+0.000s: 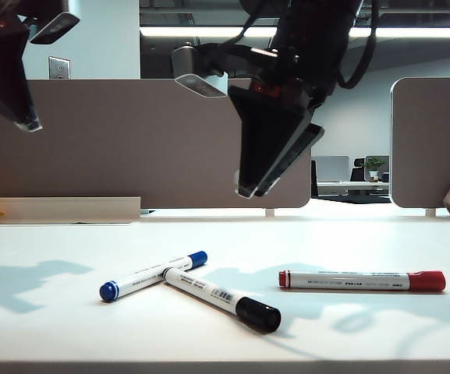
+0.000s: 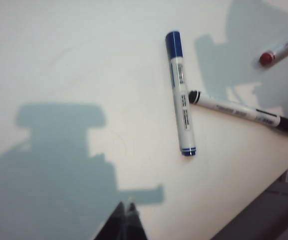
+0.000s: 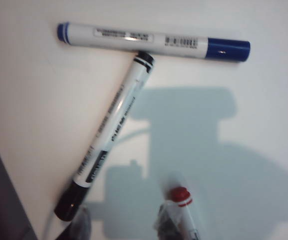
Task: Pick up the markers one by one and line them up horizontally in a straight line on the table.
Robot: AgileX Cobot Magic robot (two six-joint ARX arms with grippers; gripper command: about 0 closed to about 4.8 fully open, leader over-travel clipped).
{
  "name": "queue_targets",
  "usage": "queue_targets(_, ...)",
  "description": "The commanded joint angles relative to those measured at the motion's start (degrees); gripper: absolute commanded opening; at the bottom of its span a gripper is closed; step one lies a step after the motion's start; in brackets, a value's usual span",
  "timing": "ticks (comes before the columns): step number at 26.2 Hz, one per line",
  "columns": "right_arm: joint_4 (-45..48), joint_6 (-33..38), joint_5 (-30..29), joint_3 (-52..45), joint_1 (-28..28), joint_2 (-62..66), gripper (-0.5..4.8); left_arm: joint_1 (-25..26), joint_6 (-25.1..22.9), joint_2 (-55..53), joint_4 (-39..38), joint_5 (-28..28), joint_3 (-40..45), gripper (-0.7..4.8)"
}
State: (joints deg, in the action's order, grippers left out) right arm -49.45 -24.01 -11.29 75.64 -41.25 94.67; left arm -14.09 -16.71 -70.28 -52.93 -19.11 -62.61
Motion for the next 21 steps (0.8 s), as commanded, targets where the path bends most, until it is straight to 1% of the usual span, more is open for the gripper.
queue_targets(1,0.59,2.05,-2.40,0.35,0.00,1.51,1.75,-0.04,-0.50,0.17,-1.42,-0.02,0.00,-0.03)
queue_targets(4,0.50,2.67,-3.13,0.37,-0.04,3.08,1.75,-0.04,-0.87,0.17,-2.21,-0.02,0.00,-0.03)
queue_targets(7,1.11,3.04,-5.33,0.42,-0.48,4.28,1.75,-0.04,-0.96,0.17,-3.13,-0.02,0.00,-0.03)
queue_targets(13,3.61,3.04,-5.42,1.46,-3.28,7.13,1.75,0.20,-3.58,1.81,-5.27,-0.44,0.00,-0.04)
queue_targets(15,3.89,3.06,-5.38,2.08,-3.61,8.31,1.75,1.27,-4.15,3.10,-5.73,-2.10,0.00,-0.04)
queue_targets(18,3.91,3.80,-5.33,2.78,-3.54,10.29,1.75,2.93,-4.31,4.90,-5.62,-7.37,0.00,-0.04)
queue_targets(19,3.91,4.48,-5.31,2.93,-3.41,10.84,1.75,3.50,-4.28,5.51,-5.53,-8.26,0.00,-0.04)
queue_targets(21,3.93,4.57,-5.38,2.97,-3.26,11.45,1.75,4.07,-4.28,6.43,-5.57,-8.13,0.00,-0.04)
